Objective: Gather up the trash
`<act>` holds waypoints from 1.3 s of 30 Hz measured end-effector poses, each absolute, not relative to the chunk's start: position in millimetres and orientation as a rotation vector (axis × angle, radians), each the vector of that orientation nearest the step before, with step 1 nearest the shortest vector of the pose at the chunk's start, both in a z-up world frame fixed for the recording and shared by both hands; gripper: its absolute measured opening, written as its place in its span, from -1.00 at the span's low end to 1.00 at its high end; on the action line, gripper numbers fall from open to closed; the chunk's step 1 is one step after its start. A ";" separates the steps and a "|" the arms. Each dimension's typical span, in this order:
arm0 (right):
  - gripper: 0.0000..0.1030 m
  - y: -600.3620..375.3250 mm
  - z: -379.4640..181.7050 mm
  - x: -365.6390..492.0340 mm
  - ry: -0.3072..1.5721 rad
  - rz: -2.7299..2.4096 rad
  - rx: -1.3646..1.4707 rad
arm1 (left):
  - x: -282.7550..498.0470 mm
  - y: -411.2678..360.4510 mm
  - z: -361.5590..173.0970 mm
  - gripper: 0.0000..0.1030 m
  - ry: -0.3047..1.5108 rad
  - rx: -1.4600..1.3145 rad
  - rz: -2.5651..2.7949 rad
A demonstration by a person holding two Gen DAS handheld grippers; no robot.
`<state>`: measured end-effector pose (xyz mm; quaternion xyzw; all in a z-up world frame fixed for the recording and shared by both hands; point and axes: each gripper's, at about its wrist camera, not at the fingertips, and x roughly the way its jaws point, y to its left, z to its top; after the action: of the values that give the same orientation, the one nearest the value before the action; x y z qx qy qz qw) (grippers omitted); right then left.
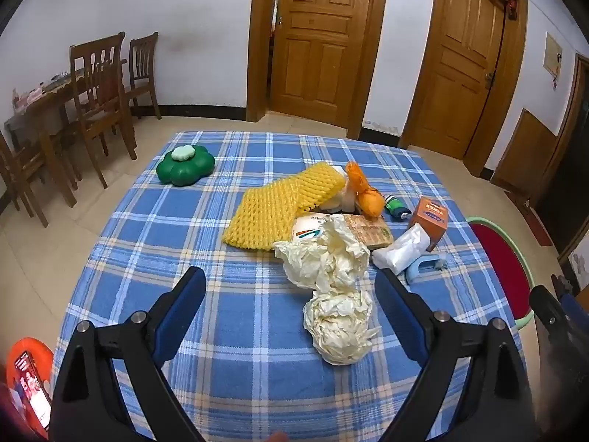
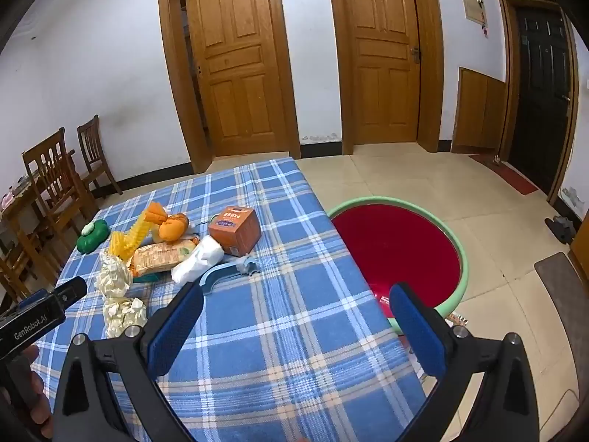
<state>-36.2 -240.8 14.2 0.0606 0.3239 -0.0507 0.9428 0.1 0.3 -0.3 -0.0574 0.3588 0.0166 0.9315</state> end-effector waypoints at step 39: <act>1.00 -239.7 12.9 -34.3 0.687 -0.131 0.113 | -3.2 4.9 -4.2 0.79 0.751 -0.129 0.037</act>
<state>-34.3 -239.7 12.9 0.0551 0.3364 -0.0640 0.9379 -3.2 4.9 -4.2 -0.0630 0.3664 0.0181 0.9282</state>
